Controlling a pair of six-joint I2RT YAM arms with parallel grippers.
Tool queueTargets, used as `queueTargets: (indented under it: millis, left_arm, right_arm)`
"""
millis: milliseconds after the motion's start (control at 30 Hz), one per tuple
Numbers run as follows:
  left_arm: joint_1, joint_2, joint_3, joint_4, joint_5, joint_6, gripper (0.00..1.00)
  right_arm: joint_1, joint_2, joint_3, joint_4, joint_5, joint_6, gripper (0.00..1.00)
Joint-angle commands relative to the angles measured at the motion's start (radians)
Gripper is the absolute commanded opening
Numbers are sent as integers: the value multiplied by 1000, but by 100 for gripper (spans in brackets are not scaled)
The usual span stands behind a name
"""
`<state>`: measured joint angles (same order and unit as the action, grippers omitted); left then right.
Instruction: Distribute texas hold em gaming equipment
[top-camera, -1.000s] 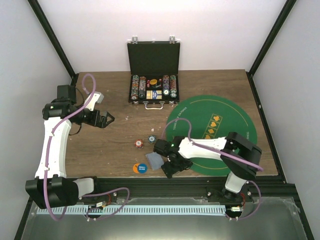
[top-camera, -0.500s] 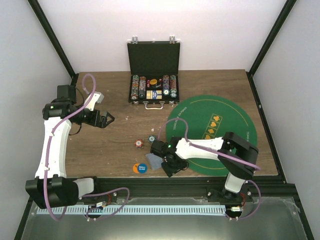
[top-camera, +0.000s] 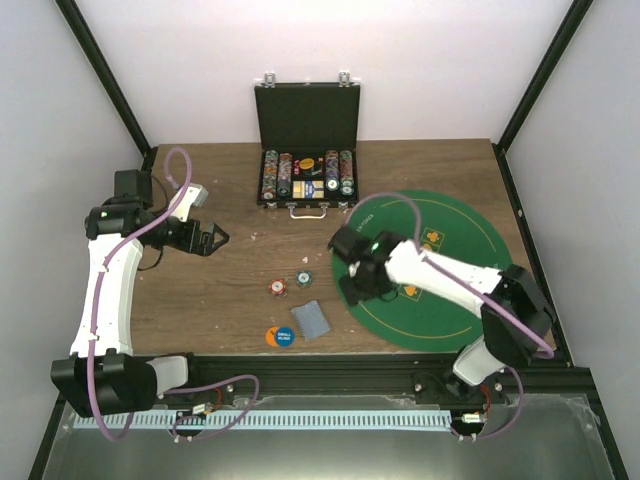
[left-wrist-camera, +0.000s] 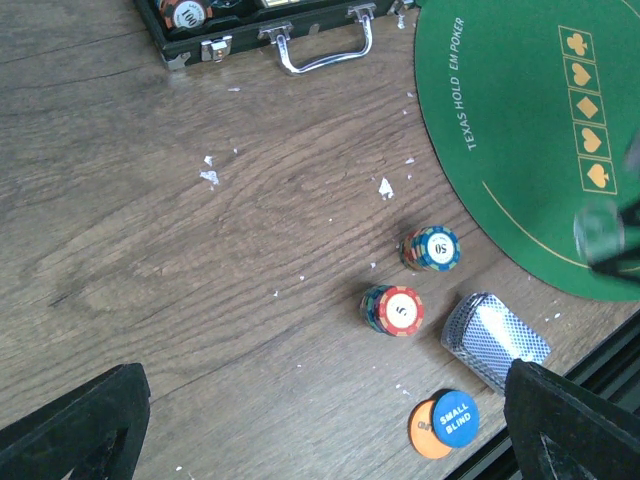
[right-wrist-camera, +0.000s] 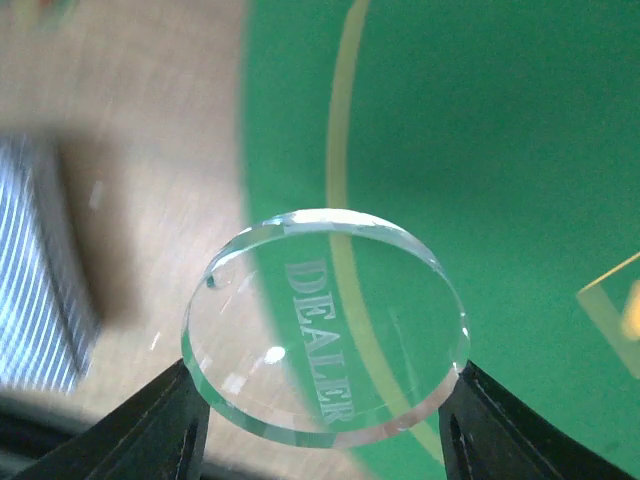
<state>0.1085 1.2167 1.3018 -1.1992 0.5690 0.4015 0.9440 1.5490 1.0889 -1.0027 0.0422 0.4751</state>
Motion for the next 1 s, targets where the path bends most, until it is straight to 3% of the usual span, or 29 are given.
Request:
queueTargets:
  millis: [0, 167, 300, 567, 967]
  left_arm:
    - [-1, 2, 1, 4, 18, 12, 98]
    - [-3, -2, 0, 1, 11, 12, 98]
    - [-3, -2, -11, 5, 15, 15, 98]
    - [-6, 20, -3, 5, -6, 15, 98]
    - [-5, 55, 4, 3, -11, 20, 97]
  right_arm:
    - [-273, 5, 106, 123, 71, -190, 34]
    - [-547, 179, 255, 278, -14, -330, 34]
    - [-642, 376, 443, 267, -42, -397, 31]
    - [-667, 618, 672, 213, -81, -427, 31]
    - [-668, 685, 669, 199, -97, -441, 34]
